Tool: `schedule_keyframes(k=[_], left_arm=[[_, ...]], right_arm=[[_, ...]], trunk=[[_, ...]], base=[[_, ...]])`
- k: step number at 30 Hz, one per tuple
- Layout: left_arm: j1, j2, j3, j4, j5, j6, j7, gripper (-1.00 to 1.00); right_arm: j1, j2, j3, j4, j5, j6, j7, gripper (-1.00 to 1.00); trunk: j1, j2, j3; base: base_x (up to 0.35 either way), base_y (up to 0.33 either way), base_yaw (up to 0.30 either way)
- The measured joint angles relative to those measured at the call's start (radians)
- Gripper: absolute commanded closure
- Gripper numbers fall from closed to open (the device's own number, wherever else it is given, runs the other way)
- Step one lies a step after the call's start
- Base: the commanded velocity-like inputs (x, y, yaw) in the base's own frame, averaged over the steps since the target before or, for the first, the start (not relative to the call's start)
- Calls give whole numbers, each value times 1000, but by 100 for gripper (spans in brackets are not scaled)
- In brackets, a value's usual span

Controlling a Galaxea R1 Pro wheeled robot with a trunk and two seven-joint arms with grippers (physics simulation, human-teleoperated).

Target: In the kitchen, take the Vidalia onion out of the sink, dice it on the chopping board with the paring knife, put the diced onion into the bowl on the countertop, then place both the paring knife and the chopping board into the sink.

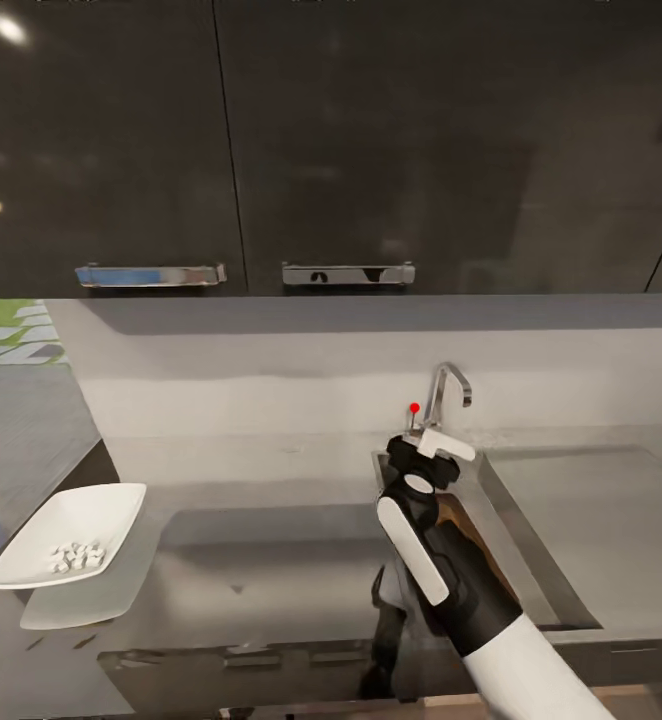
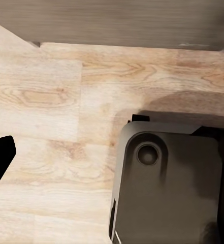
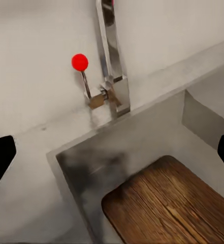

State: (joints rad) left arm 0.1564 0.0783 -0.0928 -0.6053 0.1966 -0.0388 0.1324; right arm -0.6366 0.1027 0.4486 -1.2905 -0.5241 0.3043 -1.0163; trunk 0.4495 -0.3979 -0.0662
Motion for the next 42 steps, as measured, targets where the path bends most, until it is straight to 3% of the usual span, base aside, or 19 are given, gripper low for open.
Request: schedule_keyframes(k=[6,20,42], left_arm=[[0,0,0,2,0,0,0,-100],[0,-1,0,1,0,0,0,-100],[0,-3,0,1,0,0,0,-100]], right_arm=[[43,-23,20,-34,-5,-3,11,-100],[57,-24,23,-35,-6,-4,12,-100],[69,-24,24,-35,-5,-4,12,-100]], trunk=[[0,0,0],[0,0,0],[0,0,0]], base=[[-228,123,0],[-282,173,0],[-284,-41,0]])
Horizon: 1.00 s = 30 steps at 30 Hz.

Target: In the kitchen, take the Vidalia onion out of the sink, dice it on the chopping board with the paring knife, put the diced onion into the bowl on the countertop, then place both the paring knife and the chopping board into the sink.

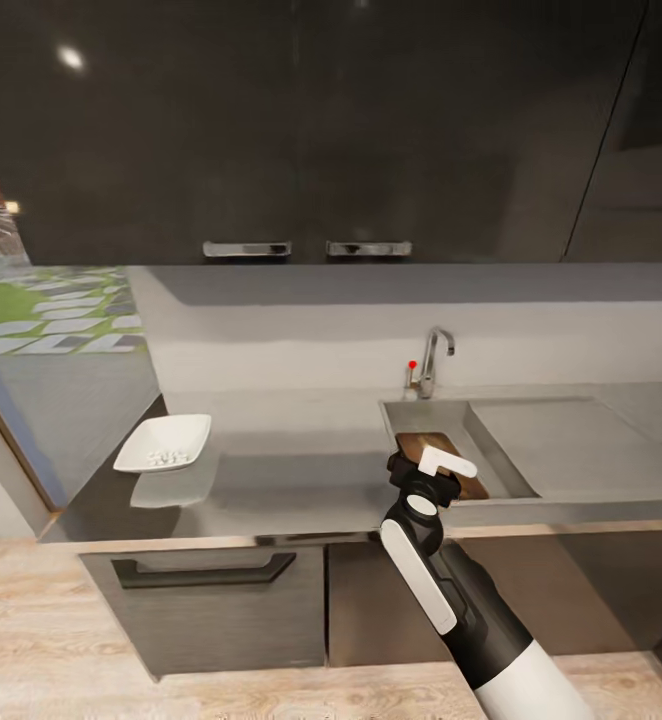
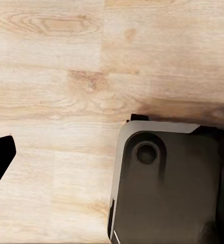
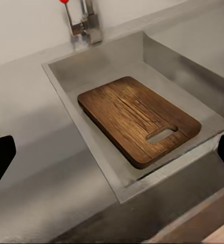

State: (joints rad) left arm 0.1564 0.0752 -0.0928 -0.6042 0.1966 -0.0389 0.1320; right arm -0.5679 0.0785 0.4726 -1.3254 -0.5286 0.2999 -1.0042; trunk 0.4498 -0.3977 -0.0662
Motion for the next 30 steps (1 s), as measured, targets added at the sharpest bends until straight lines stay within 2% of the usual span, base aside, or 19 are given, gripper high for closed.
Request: schedule_keyframes(k=[16,23,27,30], left_arm=[[0,0,0,0,0,0,0,-100],[0,0,0,0,0,0,0,-100],[0,0,0,0,0,0,0,-100],[0,0,0,0,0,0,0,-100]], right_arm=[[1,0,0,1,0,-1,1,-100],[27,-19,0,5,1,-7,34,-100],[51,-33,0,16,6,-67,70,-100],[64,-39,1,18,7,-83,73,-100]], trunk=[[0,0,0],[0,0,0],[0,0,0],[0,0,0]], base=[[-288,-156,0],[-288,-163,0],[-288,-163,0],[-288,-162,0]])
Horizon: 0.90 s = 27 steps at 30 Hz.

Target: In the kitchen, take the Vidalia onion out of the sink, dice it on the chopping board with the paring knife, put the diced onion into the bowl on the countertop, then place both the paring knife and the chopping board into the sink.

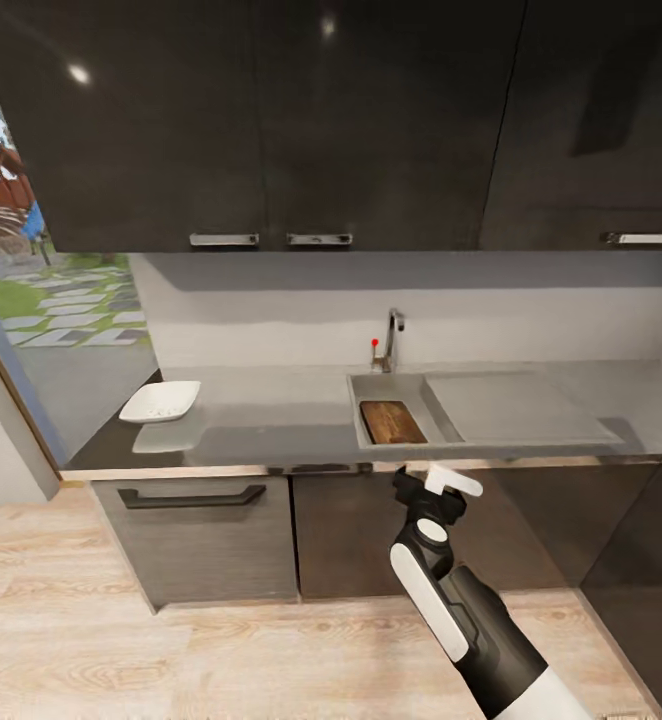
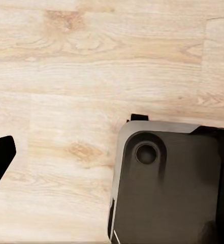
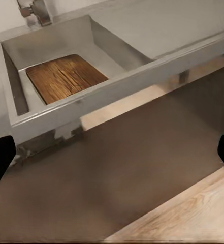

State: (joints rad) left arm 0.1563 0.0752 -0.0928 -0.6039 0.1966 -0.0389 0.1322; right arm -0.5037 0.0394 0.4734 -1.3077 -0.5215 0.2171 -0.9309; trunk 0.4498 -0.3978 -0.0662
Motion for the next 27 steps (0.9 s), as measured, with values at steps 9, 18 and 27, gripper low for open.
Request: schedule_keyframes(k=[9,18,27], left_arm=[[0,0,0,-1,0,0,0,-100],[0,2,0,-5,0,0,0,-100],[0,3,0,-6,0,0,-1,-100]], right_arm=[[46,-4,121,82,2,-96,5,-100],[49,-3,328,637,9,-449,156,-100],[48,0,328,1091,-2,-646,497,-100]], trunk=[[0,0,0],[-1,0,0],[0,0,0]], base=[[-263,-146,0],[-13,-6,0],[0,0,0]])
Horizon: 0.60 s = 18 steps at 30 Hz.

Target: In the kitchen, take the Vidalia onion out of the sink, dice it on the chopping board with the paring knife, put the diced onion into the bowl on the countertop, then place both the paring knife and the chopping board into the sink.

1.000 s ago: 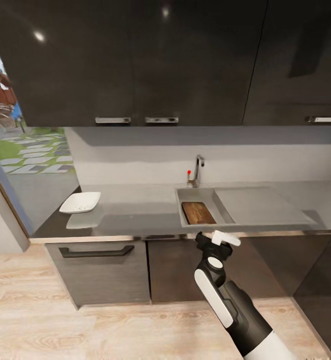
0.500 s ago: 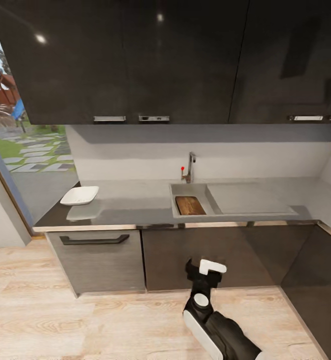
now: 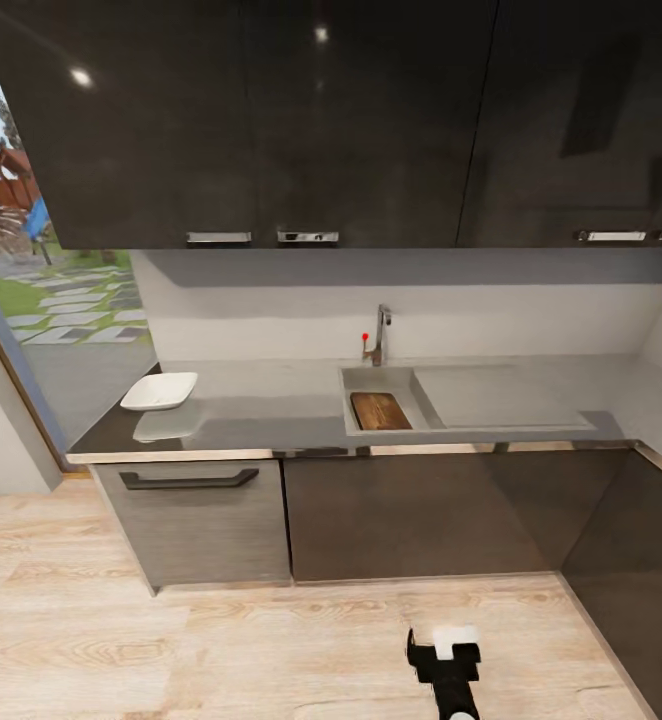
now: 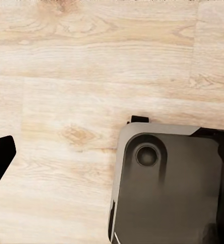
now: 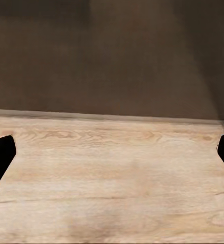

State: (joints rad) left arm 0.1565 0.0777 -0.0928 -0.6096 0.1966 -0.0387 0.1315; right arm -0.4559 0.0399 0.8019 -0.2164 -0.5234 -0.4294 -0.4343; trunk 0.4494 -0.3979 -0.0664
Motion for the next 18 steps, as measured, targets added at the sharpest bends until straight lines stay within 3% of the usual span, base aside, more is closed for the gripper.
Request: schedule_keyframes(k=[5,7,10,18], left_arm=[[0,2,0,-4,0,0,-2,-100],[0,3,0,-4,0,0,-1,-100],[0,3,1,-4,0,0,-1,-100],[0,4,1,-4,0,0,0,-100]], right_arm=[[0,-2,-2,157,-6,-14,157,-100],[11,-19,-4,187,-29,-15,230,-100],[35,-39,-2,196,-40,-15,264,-100],[113,-50,-1,200,-43,-15,275,-100]], trunk=[[0,0,0],[0,0,0],[0,0,0],[0,0,0]], base=[[0,0,0],[0,0,0],[0,0,0],[0,0,0]])
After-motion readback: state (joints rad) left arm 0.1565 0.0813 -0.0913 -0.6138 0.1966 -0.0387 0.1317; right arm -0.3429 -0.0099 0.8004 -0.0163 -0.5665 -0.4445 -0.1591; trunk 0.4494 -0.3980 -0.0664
